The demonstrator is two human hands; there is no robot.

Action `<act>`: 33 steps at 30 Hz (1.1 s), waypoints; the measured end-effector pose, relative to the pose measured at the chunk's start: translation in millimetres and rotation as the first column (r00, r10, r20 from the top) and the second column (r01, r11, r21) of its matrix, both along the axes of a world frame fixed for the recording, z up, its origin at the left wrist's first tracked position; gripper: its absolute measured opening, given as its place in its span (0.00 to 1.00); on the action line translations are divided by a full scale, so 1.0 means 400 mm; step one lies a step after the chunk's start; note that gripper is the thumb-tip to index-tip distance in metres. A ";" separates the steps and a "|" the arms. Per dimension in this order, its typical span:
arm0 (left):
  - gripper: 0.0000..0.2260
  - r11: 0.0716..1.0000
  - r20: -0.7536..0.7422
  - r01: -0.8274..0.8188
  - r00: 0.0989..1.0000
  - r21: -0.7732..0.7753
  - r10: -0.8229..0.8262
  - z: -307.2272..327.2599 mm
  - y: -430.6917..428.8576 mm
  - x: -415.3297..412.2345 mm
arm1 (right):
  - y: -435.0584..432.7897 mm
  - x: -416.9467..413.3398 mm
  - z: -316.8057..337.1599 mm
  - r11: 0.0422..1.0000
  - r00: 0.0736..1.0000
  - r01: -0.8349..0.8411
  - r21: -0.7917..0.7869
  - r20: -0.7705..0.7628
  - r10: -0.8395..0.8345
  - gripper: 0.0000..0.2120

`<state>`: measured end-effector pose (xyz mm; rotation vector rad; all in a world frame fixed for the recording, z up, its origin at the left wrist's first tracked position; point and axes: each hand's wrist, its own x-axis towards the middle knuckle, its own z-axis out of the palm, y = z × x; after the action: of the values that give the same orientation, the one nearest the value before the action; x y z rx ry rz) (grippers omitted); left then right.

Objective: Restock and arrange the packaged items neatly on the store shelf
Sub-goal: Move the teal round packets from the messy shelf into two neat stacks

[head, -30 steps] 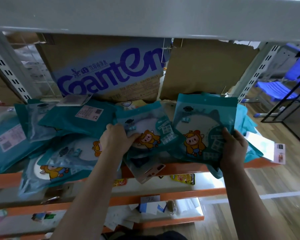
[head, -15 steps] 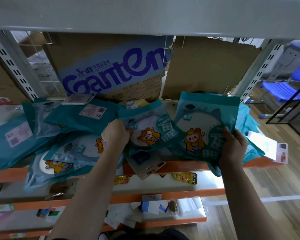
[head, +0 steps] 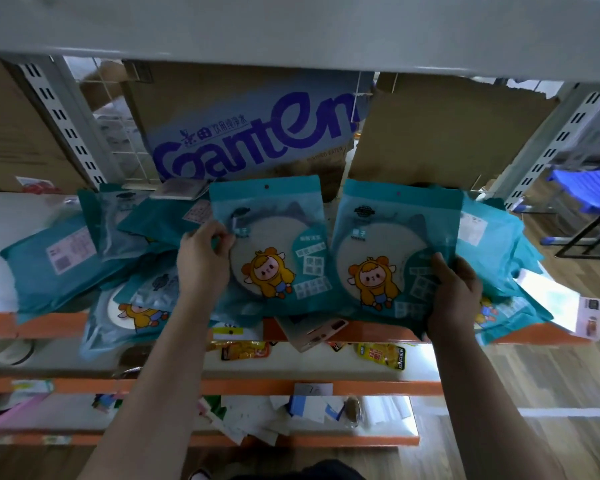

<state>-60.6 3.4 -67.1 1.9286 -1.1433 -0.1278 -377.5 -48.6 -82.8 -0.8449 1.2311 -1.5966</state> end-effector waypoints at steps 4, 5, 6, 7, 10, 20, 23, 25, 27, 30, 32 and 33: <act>0.05 0.994 -0.108 -0.004 0.994 -0.110 -0.008 -0.004 0.062 0.075 | 0.001 0.083 0.013 0.988 0.987 -0.154 -0.016 -0.043 0.153 0.05; 0.05 0.992 -0.134 -0.025 0.991 -0.126 0.008 -0.004 0.077 0.097 | 0.002 0.108 0.019 0.981 0.979 -0.193 -0.013 -0.071 0.191 0.04; 0.05 0.988 -0.169 -0.045 0.985 -0.145 0.020 -0.004 0.092 0.120 | 0.003 0.136 0.025 0.975 0.971 -0.221 -0.002 -0.091 0.220 0.05; 0.06 0.983 -0.213 -0.063 0.977 -0.171 0.026 -0.002 0.109 0.144 | 0.004 0.165 0.032 0.972 0.966 -0.236 0.011 -0.102 0.236 0.05; 0.14 0.960 -0.322 -0.122 0.946 -0.253 0.035 0.013 0.170 0.216 | 0.008 0.248 0.052 0.970 0.957 -0.241 0.017 -0.164 0.241 0.07; 0.18 0.923 -0.293 -0.246 0.943 -0.297 0.157 0.081 0.422 0.619 | 0.136 0.528 0.193 0.914 0.564 -0.080 -0.397 -0.774 -0.287 0.20; 0.14 0.927 -0.271 -0.215 0.954 -0.308 0.131 0.091 0.492 0.736 | 0.214 0.660 0.239 0.871 0.439 -0.102 -0.481 -0.807 -0.395 0.16; 0.12 0.924 -0.305 -0.205 0.947 -0.323 0.103 0.092 0.536 0.799 | 0.251 0.754 0.254 0.876 0.464 -0.116 -0.468 -0.806 -0.368 0.16; 0.10 0.917 -0.333 -0.217 0.938 -0.335 0.101 0.089 0.575 0.858 | 0.280 0.848 0.257 0.888 0.473 -0.143 -0.436 -0.818 -0.326 0.16; 0.12 0.908 -0.322 -0.251 0.936 -0.335 0.140 0.076 0.615 0.945 | 0.312 0.983 0.248 0.899 0.456 -0.196 -0.391 -0.848 -0.270 0.18; 0.12 0.901 -0.332 -0.272 0.930 -0.339 0.156 0.065 0.634 1.004 | 0.322 1.067 0.242 0.887 0.529 -0.243 -0.392 -0.820 -0.218 0.14; 0.11 0.897 -0.341 -0.285 0.926 -0.339 0.165 0.059 0.642 1.035 | 0.326 1.107 0.240 0.879 0.552 -0.257 -0.402 -0.807 -0.208 0.12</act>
<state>353.4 260.2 -43.5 1.6074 -0.6701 -0.0636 65.4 81.7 13.3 -2.1489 1.4263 -1.5055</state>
